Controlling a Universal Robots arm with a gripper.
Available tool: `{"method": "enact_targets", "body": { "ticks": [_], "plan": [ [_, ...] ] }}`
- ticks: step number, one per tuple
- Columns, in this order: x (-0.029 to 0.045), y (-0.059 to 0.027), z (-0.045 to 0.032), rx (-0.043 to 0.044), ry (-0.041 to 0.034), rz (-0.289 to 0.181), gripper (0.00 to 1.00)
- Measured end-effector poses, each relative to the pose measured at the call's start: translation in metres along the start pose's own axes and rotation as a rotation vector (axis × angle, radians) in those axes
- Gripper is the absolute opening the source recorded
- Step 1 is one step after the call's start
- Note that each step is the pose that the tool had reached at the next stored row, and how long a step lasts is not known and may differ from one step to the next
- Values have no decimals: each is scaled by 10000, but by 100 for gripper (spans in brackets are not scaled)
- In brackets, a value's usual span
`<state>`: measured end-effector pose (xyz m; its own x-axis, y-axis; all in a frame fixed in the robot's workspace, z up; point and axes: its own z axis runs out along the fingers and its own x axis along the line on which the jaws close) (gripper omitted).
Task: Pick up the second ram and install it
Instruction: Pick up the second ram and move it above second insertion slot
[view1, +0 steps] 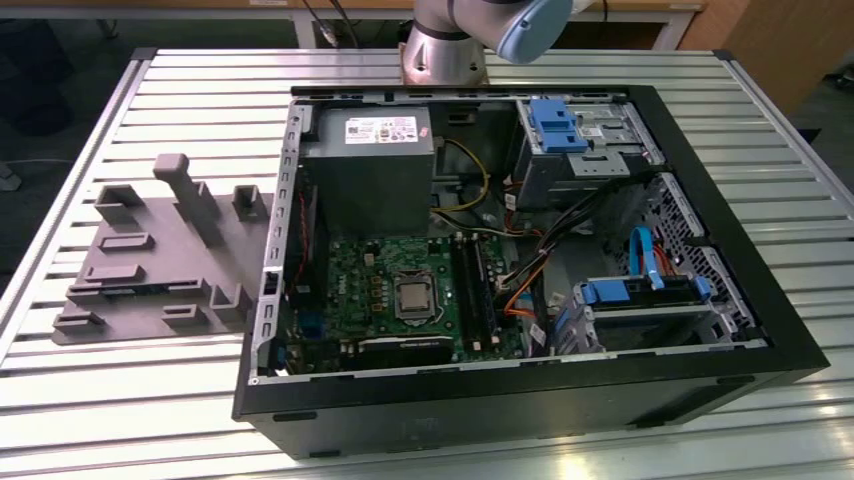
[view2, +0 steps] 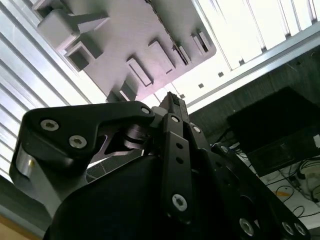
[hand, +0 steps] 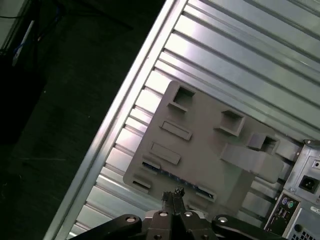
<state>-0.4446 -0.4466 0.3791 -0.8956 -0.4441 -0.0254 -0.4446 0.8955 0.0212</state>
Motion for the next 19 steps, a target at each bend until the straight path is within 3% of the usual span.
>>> {"method": "enact_targets", "body": {
  "ticks": [11, 19],
  "plan": [
    [1, 0, 10, -46, 38, -1790, 11],
    [1, 0, 11, -69, 57, -2688, 11]
  ]
}}
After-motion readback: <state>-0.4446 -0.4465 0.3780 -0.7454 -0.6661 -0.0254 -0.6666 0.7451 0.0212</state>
